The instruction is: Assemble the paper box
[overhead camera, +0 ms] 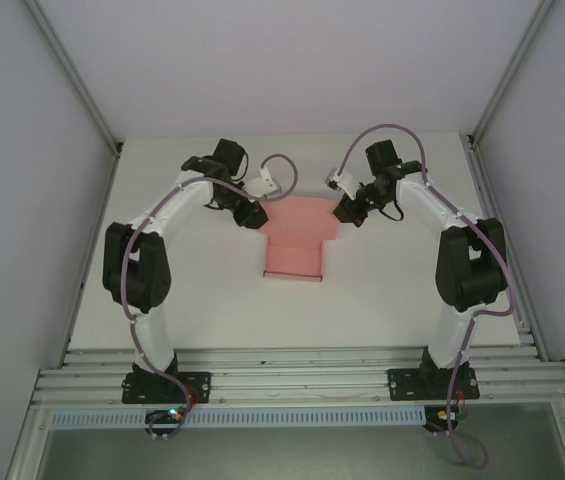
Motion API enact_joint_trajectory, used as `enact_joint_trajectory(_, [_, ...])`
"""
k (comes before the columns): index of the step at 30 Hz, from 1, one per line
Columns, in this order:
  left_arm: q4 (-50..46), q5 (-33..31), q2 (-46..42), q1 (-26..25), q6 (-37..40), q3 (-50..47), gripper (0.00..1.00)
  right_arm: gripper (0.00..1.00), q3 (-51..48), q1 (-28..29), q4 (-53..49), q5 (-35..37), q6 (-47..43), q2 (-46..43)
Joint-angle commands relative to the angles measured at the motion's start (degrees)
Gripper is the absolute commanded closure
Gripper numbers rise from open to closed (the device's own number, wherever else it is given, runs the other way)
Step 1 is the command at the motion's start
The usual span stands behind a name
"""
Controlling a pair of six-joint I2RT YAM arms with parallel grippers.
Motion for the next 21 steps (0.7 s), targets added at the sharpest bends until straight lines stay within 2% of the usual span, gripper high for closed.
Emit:
enact_joint_trajectory(1, [-2.9, 2.5, 1.1, 0.4, 1.8, 2.7, 0.73, 1.00, 0.5, 0.0, -1.3, 1.5, -0.8, -1.3])
enact_joint_trajectory(5, [-3.0, 1.9, 1.5, -0.1, 1.8, 3.0, 0.84, 1.00, 0.0, 0.2, -0.6, 1.6, -0.6, -1.9])
enact_joint_trajectory(8, [-2.7, 1.7, 1.7, -0.5, 1.2, 3.1, 1.00, 1.00, -0.5, 0.6, 0.5, 2.5, -0.3, -2.7])
enact_joint_trajectory(12, [-0.4, 0.2, 1.0, -0.9, -1.9, 2.7, 1.00, 1.00, -1.4, 1.1, 2.5, 5.7, 1.7, -3.8])
enact_joint_trajectory(15, [4.7, -4.8, -0.9, -1.6, -9.1, 1.3, 1.00, 1.00, -3.4, 2.5, 7.0, 10.5, 6.6, -6.2])
enact_joint_trajectory(21, [14.2, -17.7, -3.9, -5.1, -25.1, -2.9, 1.00, 1.00, -6.6, 7.6, 16.9, 25.6, 25.8, -10.8])
